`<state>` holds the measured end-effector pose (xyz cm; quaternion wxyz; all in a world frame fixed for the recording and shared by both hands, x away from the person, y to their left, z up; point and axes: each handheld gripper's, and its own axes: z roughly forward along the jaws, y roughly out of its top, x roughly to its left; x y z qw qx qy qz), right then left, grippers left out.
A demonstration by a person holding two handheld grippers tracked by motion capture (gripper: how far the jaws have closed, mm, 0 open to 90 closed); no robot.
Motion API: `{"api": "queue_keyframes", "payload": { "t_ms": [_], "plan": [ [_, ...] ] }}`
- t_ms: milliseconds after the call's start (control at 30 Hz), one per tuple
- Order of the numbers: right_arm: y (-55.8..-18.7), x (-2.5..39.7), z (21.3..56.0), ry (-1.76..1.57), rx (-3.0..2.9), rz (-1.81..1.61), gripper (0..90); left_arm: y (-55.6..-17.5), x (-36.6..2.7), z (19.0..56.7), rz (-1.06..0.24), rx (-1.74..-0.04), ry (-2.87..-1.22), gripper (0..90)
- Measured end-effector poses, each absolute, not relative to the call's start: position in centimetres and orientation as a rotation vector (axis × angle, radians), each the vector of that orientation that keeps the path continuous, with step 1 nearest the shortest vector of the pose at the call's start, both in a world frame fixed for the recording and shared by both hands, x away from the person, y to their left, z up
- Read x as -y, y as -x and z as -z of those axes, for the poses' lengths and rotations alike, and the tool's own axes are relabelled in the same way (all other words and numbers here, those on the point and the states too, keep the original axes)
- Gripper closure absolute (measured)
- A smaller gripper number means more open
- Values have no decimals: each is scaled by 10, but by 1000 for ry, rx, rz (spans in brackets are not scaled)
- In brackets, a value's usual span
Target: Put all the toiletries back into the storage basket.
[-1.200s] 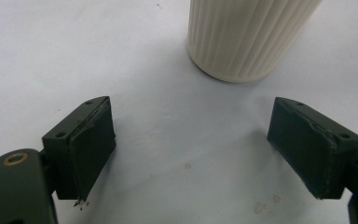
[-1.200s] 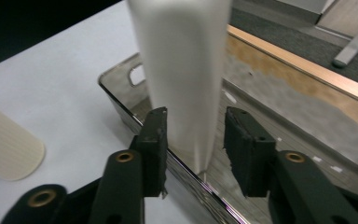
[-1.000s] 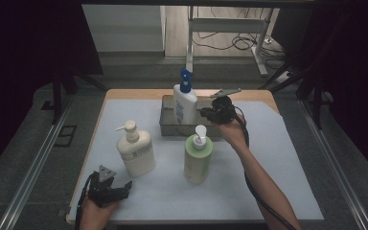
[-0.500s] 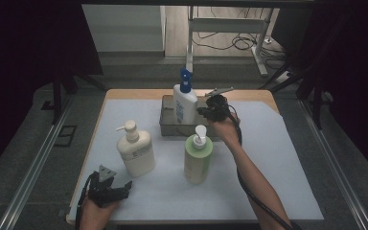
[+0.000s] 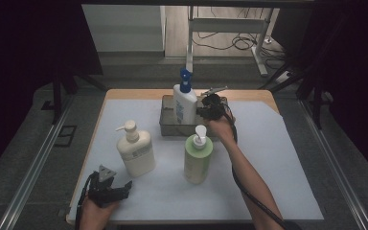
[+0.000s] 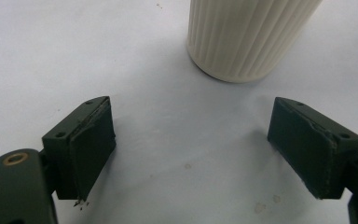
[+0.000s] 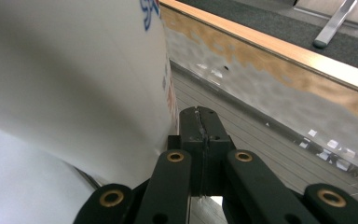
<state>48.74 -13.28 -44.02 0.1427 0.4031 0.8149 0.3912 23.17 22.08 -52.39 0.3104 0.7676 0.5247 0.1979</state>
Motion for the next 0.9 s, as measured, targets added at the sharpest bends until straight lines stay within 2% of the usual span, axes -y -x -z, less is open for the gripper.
{"api": "queue_keyframes", "payload": {
  "t_ms": [900],
  "plan": [
    [-490,120,456,-1171,-2399,-1074,897,-232,-221,524,-522,-1386,-2027,146]
  ]
}}
